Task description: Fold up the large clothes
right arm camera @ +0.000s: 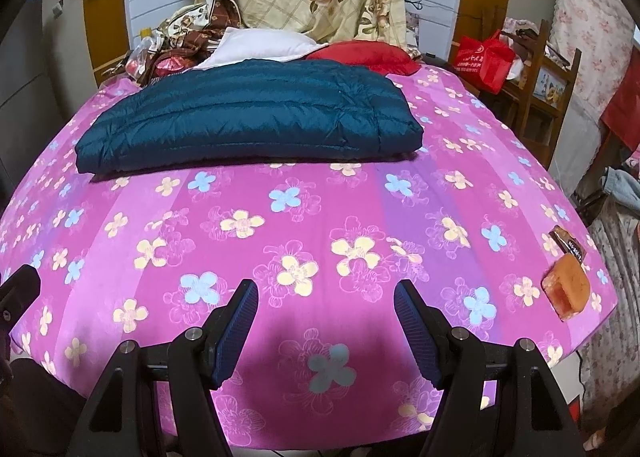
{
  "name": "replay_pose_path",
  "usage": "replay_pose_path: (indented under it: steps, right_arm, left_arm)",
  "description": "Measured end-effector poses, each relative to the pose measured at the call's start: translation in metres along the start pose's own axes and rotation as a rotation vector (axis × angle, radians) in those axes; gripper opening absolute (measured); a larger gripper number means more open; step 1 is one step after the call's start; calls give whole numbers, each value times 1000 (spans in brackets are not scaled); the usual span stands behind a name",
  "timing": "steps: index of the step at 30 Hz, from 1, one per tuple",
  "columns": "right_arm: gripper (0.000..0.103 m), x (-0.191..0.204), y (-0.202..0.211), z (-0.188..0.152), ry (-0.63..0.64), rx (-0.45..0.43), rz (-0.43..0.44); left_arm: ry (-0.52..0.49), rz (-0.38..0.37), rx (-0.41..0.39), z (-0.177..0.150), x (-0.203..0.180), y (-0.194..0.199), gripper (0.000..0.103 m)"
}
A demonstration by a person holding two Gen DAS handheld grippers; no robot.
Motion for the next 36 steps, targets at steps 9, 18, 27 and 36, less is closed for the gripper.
replay_pose_path:
  steps: [9,18,27,36]
  right_arm:
    - [68,1,-1,-1,-5,7,-2]
    - [68,0,-4,-2,-5,13,-8]
    - [68,0,-4,-2,-7,18,-12]
    - [68,1,-5,-3,-6,22,-16]
  left_arm:
    - [-1,-3,4,-1,-1,-2,85]
    - [-7,-6,10,-6,-3,-5,85]
    - [-7,-22,27,-8,-2,-7,85]
    - [-12,-24,44,-8,-1,-9,85]
Point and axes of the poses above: each gripper's, at about its wrist camera, not at the fingertips, and y roughly against the way its jaws point, x to its left, z to its top, the point moved 2 cm from there along -y, roughly the way its jaws point, and after that the axes turned 4 degrees about -y, right-handed, at the moved point
